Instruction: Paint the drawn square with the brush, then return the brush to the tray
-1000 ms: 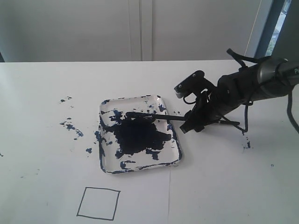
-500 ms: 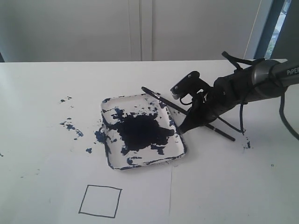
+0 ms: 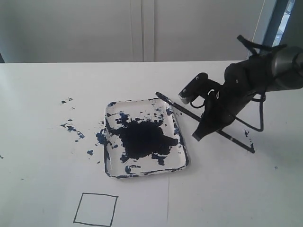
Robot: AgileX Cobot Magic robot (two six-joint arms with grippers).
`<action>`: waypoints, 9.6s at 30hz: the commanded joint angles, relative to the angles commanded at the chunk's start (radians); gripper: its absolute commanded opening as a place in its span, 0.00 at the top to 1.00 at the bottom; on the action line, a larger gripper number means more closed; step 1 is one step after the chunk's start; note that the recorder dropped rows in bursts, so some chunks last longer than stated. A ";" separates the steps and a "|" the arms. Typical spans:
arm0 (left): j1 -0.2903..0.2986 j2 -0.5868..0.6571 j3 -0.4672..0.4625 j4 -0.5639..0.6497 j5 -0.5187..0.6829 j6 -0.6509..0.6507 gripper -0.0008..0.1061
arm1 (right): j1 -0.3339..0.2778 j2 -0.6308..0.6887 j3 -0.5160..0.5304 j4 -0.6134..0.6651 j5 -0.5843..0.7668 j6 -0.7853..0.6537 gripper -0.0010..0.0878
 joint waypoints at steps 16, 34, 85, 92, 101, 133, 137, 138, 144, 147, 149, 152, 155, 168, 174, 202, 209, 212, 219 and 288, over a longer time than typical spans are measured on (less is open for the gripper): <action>0.000 0.000 0.000 0.000 0.000 0.000 0.99 | 0.151 -0.265 0.000 0.261 0.422 -0.001 0.99; 0.000 0.000 0.000 0.000 0.000 0.000 0.99 | 0.356 -0.024 0.000 -0.183 0.543 0.275 0.99; 0.000 0.000 0.000 0.000 0.000 0.000 0.99 | 0.448 0.032 0.000 -0.285 0.526 0.312 0.99; 0.000 0.000 0.000 0.000 0.000 0.000 0.99 | 0.448 0.085 0.000 -0.450 0.527 0.493 0.99; 0.000 0.000 0.000 0.000 0.000 0.000 0.99 | 0.450 0.008 0.000 -0.415 0.501 0.498 0.99; 0.000 0.000 0.000 0.085 -0.019 0.105 0.99 | 0.629 -0.125 0.000 -0.247 0.473 0.483 0.99; 0.000 0.000 0.000 0.018 -0.118 0.019 0.99 | 0.629 -0.125 0.000 -0.247 0.457 0.483 0.99; 0.000 0.000 0.000 -0.020 -0.159 -0.024 0.99 | 0.629 -0.125 0.000 -0.245 0.449 0.483 0.99; 0.000 0.000 0.000 -0.224 -0.324 -0.461 0.99 | 0.629 -0.125 0.000 -0.239 0.423 0.483 0.99; 0.000 0.000 0.000 -0.219 -0.362 -0.498 0.99 | 0.629 -0.125 0.000 -0.236 0.427 0.483 0.99; 0.000 0.000 0.000 -0.216 -0.395 -0.501 0.99 | 0.629 -0.125 0.000 -0.236 0.426 0.481 0.99; 0.000 0.000 -0.007 -0.200 -0.369 -0.545 0.99 | 0.629 -0.125 0.000 -0.236 0.418 0.476 0.99; 0.000 0.000 -0.073 -0.121 -0.256 -0.553 0.99 | 0.629 -0.125 0.000 -0.236 0.413 0.474 0.99; -0.002 0.351 -0.439 -0.122 0.038 -0.274 0.99 | 0.629 -0.125 0.000 -0.236 0.402 0.472 0.99; -0.002 0.585 -0.569 -0.464 0.266 0.228 0.99 | 0.629 -0.125 0.000 -0.236 0.410 0.474 0.99; -0.002 0.983 -0.553 -0.882 0.526 0.733 0.99 | 0.629 -0.125 0.000 -0.212 0.457 0.482 0.99; -0.002 0.983 -0.553 -0.956 0.522 0.733 0.99 | 0.629 -0.125 0.000 -0.210 0.457 0.482 0.99; -0.002 0.983 -0.553 -0.970 0.512 0.733 0.99 | 0.629 -0.125 0.000 -0.210 0.457 0.482 0.99; -0.002 0.991 -0.553 -0.966 0.523 0.729 0.77 | 0.629 -0.125 0.000 -0.206 0.455 0.482 0.99; -0.478 1.714 -0.613 -0.040 -0.119 0.242 0.37 | 0.629 -0.065 0.000 -0.021 0.551 0.343 0.99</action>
